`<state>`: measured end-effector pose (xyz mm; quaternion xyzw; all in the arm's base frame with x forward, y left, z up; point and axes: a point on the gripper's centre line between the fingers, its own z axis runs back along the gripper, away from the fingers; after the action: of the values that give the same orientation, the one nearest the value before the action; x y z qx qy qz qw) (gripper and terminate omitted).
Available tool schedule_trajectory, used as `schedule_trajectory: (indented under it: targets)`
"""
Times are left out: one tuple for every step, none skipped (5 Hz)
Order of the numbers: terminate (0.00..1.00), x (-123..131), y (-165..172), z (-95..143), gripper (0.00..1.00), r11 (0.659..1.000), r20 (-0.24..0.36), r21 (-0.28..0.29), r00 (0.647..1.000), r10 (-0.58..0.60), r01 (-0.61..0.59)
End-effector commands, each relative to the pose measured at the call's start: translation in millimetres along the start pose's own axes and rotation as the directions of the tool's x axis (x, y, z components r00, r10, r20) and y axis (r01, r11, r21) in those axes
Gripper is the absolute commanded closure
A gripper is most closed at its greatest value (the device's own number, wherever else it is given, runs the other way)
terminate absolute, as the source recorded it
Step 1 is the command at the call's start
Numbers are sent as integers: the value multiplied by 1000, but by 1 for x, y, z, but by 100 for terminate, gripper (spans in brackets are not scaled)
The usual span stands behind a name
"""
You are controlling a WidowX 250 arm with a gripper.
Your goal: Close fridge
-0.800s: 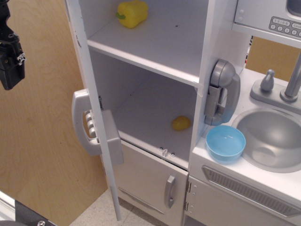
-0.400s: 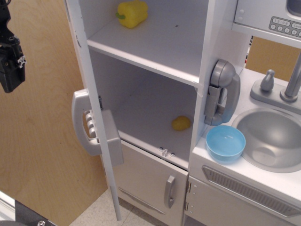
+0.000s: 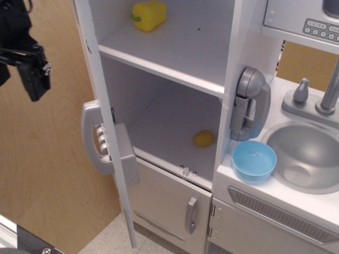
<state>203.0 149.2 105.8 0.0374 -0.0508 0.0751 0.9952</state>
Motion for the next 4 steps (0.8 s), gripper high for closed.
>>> schedule_trajectory:
  targets:
    - [0,45,8,-4,0,997,58,50,996,63,-66]
    - [0,53,-2,-7,0,995,68,47,994,80,-83]
    - [0,57,-13,-6,0,995,62,21,994,93,-95]
    - [0,60,-24,-5,0,995,44,9,994,100,-100]
